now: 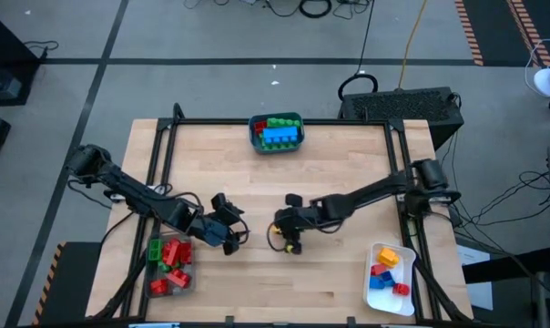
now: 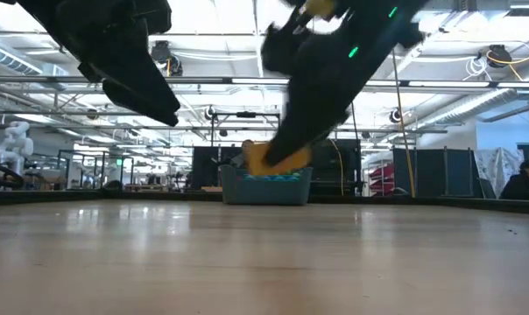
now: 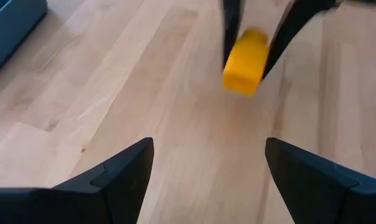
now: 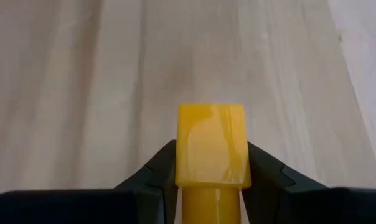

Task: Sort blocks by size
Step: Put the yellow game piece into the white container

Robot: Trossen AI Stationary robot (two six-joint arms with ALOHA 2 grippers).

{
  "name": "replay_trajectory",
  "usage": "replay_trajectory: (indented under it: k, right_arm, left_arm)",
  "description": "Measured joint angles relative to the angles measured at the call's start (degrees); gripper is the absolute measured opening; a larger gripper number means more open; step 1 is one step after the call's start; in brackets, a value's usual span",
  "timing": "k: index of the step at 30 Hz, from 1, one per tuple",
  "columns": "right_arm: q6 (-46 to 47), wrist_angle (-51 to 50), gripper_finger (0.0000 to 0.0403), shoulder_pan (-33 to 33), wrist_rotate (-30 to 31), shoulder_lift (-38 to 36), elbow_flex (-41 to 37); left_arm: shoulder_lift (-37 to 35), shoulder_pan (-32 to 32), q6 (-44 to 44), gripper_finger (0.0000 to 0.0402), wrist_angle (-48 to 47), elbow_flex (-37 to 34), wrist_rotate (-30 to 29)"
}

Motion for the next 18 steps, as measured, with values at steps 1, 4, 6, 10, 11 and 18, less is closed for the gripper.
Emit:
replay_trajectory:
  k: [1,4,6,10,11,18]
  right_arm:
    - [0.9,-2.8,0.0113,0.8,0.1,-1.7,0.0]
    - [2.9,-9.8,0.0113,3.7,0.1,-7.3,0.0]
    - [4.9,-14.5,0.0113,5.8,0.1,-11.0,0.0]
    - [9.9,-21.2,0.0113,10.2,1.0,-18.0,0.0]
    - [11.2,-22.5,0.0113,11.3,1.8,-19.4,0.0]
    - [21.3,-32.8,0.0113,19.1,3.0,-26.7,0.0]
  left_arm:
    - [0.0,0.0,-0.3,0.0311,0.6,0.0,0.0]
    - [0.0,0.0,-2.7,0.0311,1.7,0.0,-0.2]
    - [0.0,0.0,-3.6,0.0311,1.6,0.0,-0.2]
    - [0.0,-0.4,-4.8,0.0311,2.7,0.0,-0.2]
    - [0.0,-0.5,-4.7,0.0311,3.3,0.0,-0.2]
    - [0.0,-1.1,-4.3,0.0311,5.0,0.0,-0.9]
